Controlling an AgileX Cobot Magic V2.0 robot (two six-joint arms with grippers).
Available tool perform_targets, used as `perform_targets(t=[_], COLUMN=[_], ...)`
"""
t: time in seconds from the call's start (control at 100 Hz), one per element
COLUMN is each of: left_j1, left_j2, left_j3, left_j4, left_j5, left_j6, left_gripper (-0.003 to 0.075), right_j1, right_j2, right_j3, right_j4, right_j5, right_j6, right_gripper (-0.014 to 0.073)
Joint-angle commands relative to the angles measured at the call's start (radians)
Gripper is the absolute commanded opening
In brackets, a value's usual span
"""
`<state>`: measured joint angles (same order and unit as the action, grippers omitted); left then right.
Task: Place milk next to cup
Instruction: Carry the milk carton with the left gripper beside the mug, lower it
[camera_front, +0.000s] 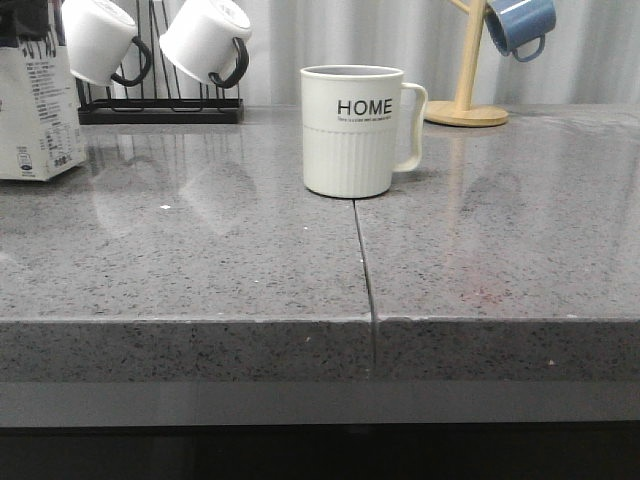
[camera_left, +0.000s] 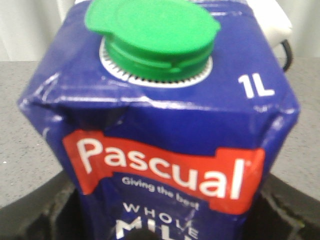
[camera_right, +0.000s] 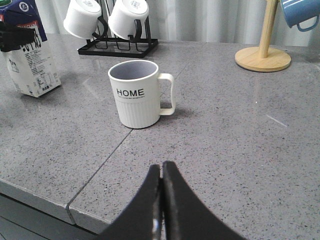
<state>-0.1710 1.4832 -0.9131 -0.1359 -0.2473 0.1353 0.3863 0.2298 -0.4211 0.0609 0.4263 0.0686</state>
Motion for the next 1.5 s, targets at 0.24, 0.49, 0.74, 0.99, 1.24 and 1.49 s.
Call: perform_targets(t=[0.24, 0.49, 0.74, 0.99, 1.24, 1.49], left_j1=[-0.117, -0.249, -0.368, -0.441, -0.459, -0.468], left_j2=[-0.150, -0.147, -0.063, 0.031, 0.108, 0.130], left_j3=[0.039, 0.045, 0.016, -0.081, -0.137, -0.146], left_j4=[-0.183, -0.234, -0.260, -0.268, -0.268, -0.278], left_j5=[-0.109, -0.163, -0.225, -0.227, -0.232, -0.234], left_j6=[0.153, 0.178, 0.178, 0.178, 0.178, 0.178], left_gripper=[0.0154, 0.0154, 0.0154, 0.0154, 0.0155, 0.0155], right_j1=[-0.005, -0.005, -0.005, -0.005, -0.005, -0.005], right_j2=[0.007, 0.007, 0.007, 0.007, 0.007, 0.007], right_j3=[-0.025, -0.025, -0.025, -0.025, -0.025, -0.025], right_j4=[-0.002, -0.002, -0.002, -0.002, -0.002, -0.002], right_j5=[-0.074, -0.074, -0.074, -0.074, -0.074, -0.074], right_j6=[0.001, 0.001, 0.001, 0.001, 0.001, 0.001], right_gripper=[-0.0064, -0.0064, -0.0064, -0.0064, -0.0064, -0.0064])
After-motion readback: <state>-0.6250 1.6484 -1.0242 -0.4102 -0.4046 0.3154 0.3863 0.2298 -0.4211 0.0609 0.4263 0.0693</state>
